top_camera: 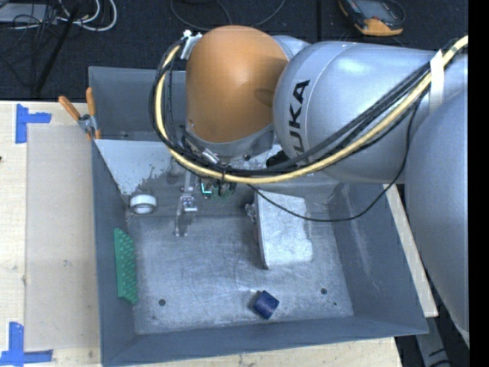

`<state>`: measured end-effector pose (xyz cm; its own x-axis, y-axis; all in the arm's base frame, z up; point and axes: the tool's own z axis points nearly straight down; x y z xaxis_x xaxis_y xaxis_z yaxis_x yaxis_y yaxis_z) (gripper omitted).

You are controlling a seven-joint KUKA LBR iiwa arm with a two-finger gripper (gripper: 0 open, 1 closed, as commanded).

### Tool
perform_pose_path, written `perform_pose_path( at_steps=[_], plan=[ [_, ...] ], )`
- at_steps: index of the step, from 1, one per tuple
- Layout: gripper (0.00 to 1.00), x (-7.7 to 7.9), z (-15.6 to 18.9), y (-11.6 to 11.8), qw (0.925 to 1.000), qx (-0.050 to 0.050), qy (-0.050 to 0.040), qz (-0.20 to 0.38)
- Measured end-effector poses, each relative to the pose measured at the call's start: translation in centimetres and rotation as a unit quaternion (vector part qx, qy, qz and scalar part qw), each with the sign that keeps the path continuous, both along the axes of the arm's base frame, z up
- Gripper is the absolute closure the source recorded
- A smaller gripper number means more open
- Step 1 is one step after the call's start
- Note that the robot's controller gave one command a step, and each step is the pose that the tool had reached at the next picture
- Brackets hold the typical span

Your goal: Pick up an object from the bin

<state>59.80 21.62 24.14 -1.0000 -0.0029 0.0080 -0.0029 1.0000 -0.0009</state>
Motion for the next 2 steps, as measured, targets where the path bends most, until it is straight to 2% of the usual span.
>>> perform_pose_path(
  at_steps=[1, 2],
  plan=[
    [0.00, -5.6, -16.7, 0.0, 1.0000, -0.001, 0.0014, 0.000],
    [0.00, -12.1, -15.7, 3.2, 0.9999, 0.000, -0.0003, 0.011]
  ],
)
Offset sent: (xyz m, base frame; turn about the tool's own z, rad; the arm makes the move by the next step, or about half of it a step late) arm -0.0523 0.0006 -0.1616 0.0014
